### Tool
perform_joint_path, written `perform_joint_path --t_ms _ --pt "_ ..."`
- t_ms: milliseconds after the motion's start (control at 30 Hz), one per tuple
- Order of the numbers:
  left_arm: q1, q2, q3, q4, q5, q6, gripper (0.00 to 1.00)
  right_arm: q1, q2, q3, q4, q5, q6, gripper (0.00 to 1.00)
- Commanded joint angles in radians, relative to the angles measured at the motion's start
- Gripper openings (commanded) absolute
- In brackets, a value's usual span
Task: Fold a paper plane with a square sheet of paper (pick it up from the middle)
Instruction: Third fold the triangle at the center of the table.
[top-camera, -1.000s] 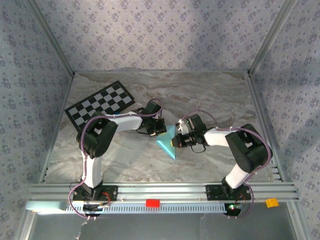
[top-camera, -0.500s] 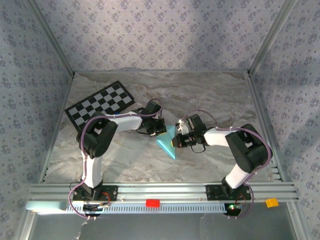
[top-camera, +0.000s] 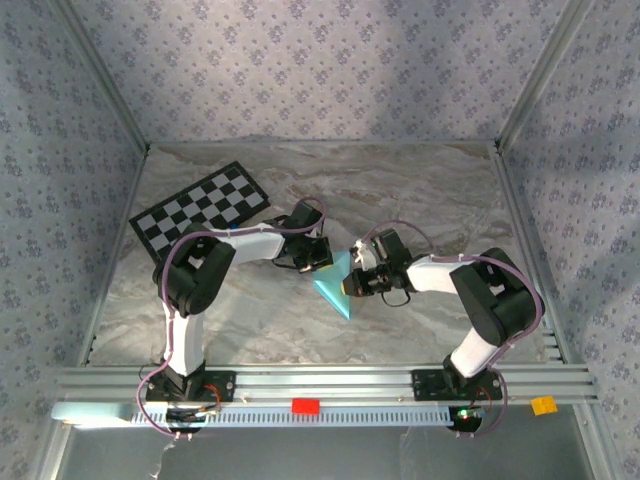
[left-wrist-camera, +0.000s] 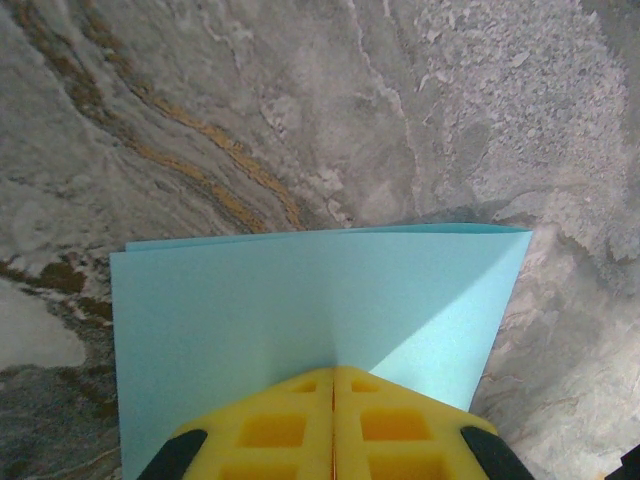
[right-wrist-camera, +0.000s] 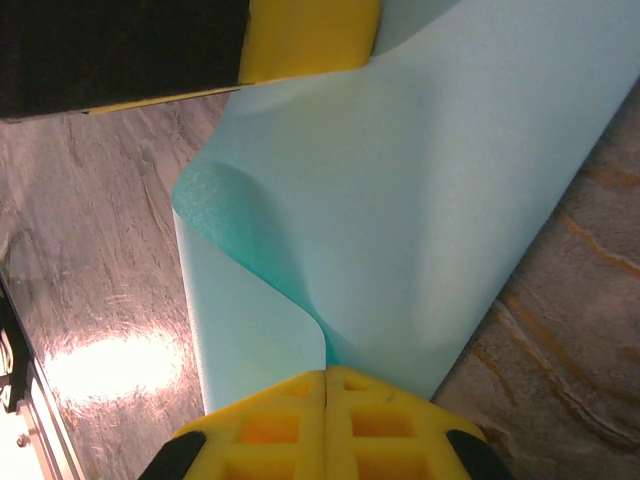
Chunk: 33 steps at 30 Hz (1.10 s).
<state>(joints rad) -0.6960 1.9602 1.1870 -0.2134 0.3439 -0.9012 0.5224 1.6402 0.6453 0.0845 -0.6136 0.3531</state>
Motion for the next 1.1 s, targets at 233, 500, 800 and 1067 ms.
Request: perform_joint_path --t_ms 233,500,800,1067 --pt "-0.009 0.022 0.013 -0.051 -0.022 0.01 0.07 0.007 0.011 0.022 -0.039 0.039 -0.023 0.0" --pt "-0.009 0.021 0.011 -0.049 -0.022 0.01 0.07 0.011 0.016 0.028 -0.042 0.033 -0.023 0.0" --pt "-0.008 0.021 0.01 -0.049 -0.024 0.009 0.07 0.011 0.014 0.022 -0.052 0.05 -0.03 0.0" --pt "-0.008 0.022 0.013 -0.05 -0.023 0.009 0.07 0.015 0.024 0.022 -0.051 0.052 -0.033 0.0"
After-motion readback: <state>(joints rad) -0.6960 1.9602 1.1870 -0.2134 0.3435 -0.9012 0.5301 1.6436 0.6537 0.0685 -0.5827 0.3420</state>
